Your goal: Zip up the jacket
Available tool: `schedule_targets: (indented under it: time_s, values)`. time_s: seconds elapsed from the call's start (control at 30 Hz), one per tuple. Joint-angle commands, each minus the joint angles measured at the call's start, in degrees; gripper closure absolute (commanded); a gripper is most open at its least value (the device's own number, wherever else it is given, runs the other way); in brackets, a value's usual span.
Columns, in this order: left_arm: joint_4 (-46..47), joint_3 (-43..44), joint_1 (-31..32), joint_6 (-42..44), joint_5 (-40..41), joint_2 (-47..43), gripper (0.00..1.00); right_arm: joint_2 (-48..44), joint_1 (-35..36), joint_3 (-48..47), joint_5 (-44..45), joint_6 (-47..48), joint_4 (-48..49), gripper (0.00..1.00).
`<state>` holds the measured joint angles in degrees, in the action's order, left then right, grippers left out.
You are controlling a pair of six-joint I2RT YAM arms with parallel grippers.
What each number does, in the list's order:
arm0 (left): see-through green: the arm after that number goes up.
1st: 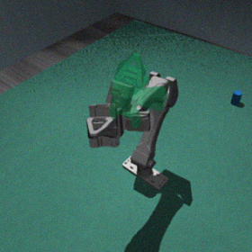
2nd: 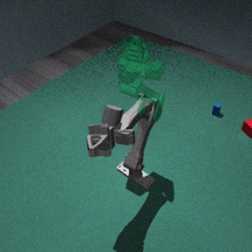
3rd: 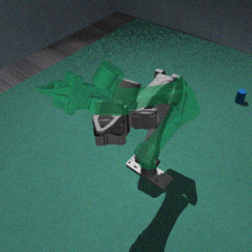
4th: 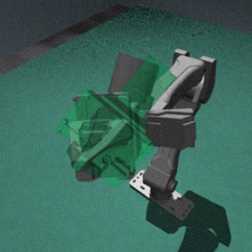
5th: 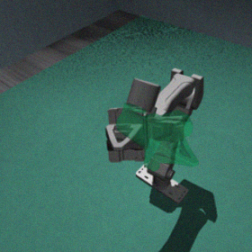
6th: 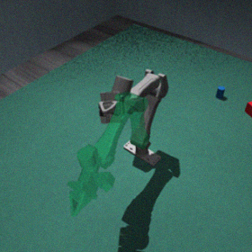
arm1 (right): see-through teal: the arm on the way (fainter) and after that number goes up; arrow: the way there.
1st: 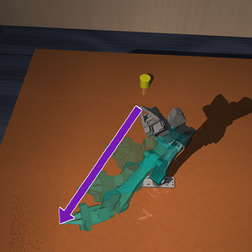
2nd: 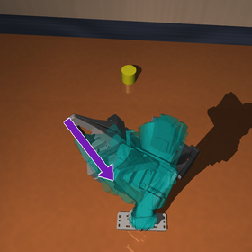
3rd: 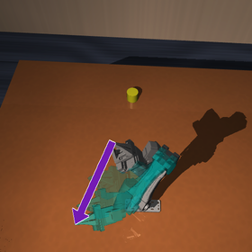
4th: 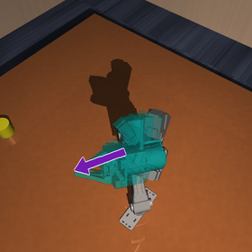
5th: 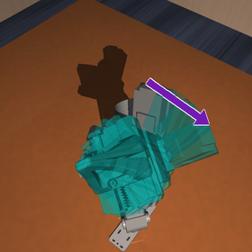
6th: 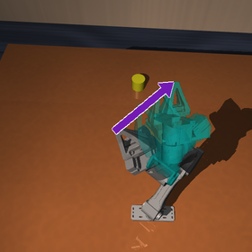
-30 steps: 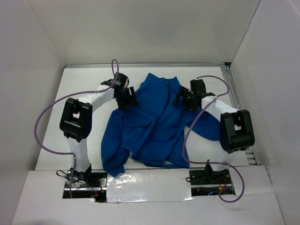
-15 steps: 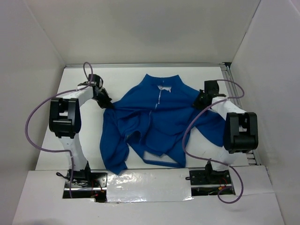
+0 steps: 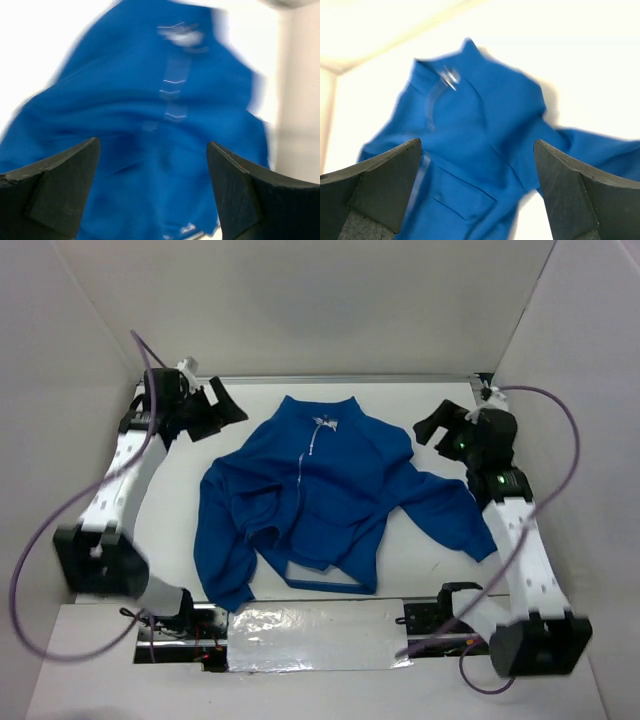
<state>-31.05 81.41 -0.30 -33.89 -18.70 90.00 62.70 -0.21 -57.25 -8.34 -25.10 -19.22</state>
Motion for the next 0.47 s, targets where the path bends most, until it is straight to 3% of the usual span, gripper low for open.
schedule_targets:
  time_s: [0.0, 0.17, 0.27, 0.43]
  values:
    - [3.09, -5.68, 6.7, 0.94, -4.77, -19.6, 0.01, -12.81, -0.14, 1.44, 2.96, -1.61, -3.7, 0.0]
    - [9.51, -24.06, 13.65, -2.49, -9.77, -44.15, 0.01, -25.66, 1.61, 4.87, 5.0, -2.93, -7.49, 0.0]
    - [5.84, -26.99, 16.02, -3.99, -6.53, -49.46, 0.01, -29.81, 1.7, 6.19, 5.88, -2.15, -9.25, 0.0]
    - [1.52, -25.42, 18.57, -2.94, -2.48, -50.97, 0.01, -33.68, 1.88, 6.8, 7.29, -2.76, -7.78, 0.0]
